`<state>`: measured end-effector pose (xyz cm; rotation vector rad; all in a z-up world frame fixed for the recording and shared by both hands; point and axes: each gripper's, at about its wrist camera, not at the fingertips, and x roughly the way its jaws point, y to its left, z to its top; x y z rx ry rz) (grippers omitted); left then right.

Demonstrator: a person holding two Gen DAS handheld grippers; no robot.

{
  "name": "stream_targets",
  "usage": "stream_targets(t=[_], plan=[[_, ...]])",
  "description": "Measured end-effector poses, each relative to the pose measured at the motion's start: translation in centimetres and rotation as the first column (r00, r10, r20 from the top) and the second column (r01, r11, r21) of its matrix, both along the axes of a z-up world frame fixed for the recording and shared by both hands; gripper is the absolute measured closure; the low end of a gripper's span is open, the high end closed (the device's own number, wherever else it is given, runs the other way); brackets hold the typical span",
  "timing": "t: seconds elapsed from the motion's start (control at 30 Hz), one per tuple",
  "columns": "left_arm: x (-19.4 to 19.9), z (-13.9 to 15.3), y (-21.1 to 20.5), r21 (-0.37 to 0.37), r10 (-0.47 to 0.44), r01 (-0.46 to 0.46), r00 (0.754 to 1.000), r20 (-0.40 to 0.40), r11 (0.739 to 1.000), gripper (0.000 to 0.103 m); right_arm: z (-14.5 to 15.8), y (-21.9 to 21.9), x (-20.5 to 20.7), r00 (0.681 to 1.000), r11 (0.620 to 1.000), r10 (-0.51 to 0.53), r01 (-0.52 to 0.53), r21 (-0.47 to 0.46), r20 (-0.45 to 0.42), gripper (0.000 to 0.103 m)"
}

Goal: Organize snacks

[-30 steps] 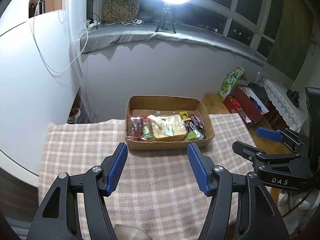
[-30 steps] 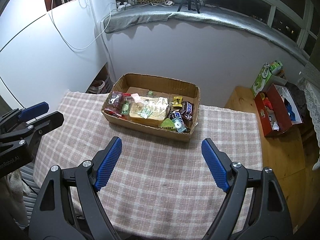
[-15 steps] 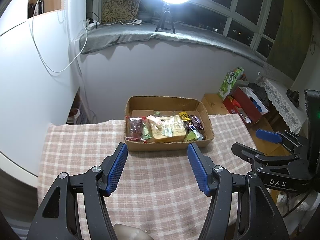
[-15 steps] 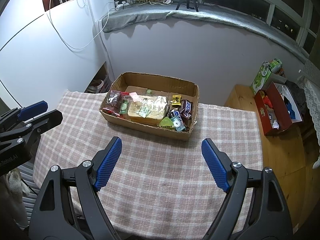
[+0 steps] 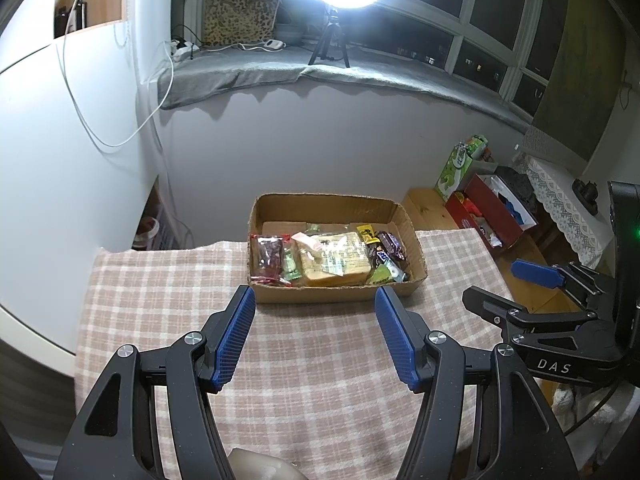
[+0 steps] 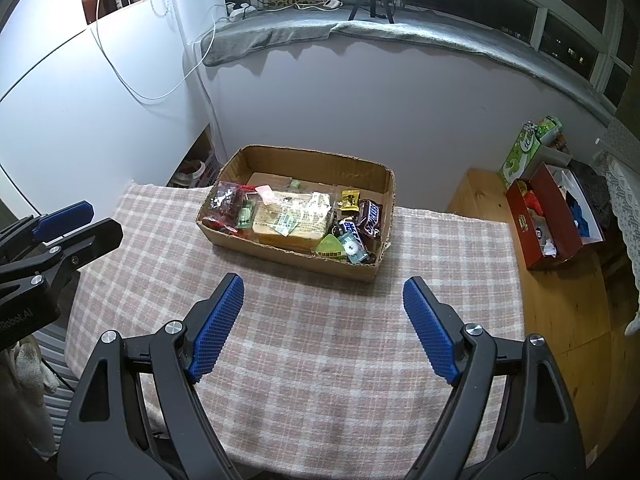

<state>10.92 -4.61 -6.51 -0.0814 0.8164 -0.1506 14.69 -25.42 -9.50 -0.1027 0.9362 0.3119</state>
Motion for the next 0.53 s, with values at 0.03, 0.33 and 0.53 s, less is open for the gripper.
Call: stream_targets(t=[0.03,0.33,0.53], plan=[[0.01,0.00,-0.02,0.000,-0.001,0.001,1.000,-0.001,1.000,0.041,0.01,-0.04,0.00,1.000,1.000,0.000,0.000,0.000,0.000,0.019],[0.27,0.07,0.02,-0.002,0.014,-0.014,1.000,-0.007,1.000,0.041,0.03,0.09,-0.06,1.000,1.000,0.000,0.000,-0.001,0.001,0.018],[-0.08,0.18,-0.18,0.010,0.006,-0.006,1.000,0.021,1.000,0.041,-0.10,-0.15,-0.07,1.000,1.000,-0.006,0.006,-0.004,0.002,0.018]])
